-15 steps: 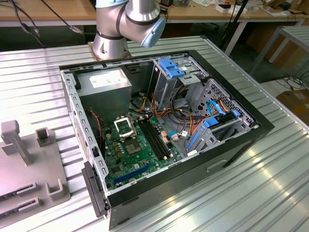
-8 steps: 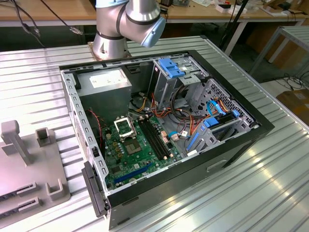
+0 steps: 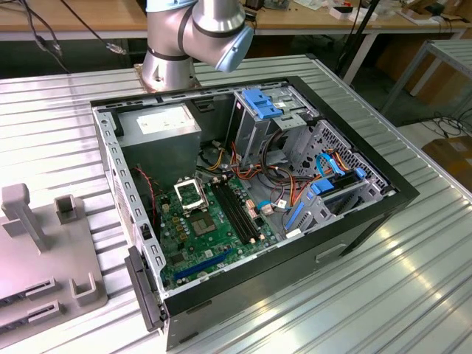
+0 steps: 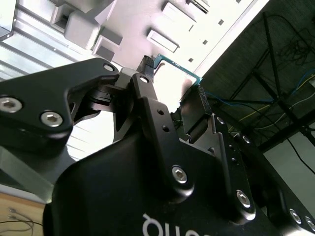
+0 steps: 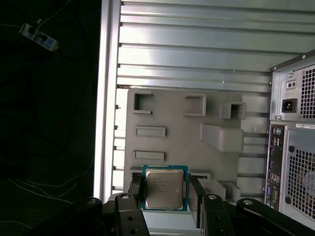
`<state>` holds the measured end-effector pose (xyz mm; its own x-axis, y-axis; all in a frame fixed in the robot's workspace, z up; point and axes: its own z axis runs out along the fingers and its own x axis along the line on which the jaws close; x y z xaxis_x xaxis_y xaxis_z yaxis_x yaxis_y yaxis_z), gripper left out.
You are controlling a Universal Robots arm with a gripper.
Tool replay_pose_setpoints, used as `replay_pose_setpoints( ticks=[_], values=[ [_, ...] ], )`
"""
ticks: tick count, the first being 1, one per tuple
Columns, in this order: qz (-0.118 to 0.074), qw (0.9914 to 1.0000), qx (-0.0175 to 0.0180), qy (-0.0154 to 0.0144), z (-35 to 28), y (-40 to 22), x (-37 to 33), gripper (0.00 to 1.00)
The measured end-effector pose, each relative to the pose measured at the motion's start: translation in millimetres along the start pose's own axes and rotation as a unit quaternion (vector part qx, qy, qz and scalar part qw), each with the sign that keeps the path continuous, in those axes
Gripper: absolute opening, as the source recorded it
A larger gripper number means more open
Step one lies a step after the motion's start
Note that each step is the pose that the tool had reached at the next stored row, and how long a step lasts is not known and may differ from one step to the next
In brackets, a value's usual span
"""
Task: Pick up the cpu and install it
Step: 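Reach for the cpu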
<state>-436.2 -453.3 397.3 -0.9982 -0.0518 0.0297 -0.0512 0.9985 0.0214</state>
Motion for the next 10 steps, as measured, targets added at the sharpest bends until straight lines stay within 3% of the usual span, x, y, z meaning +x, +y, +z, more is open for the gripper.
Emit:
replay_pose_setpoints(
  ticks=[10],
  values=[
    [0.0,1.0,0.0,0.0,-0.4,-0.6,-12.5,0.47]
  ],
)
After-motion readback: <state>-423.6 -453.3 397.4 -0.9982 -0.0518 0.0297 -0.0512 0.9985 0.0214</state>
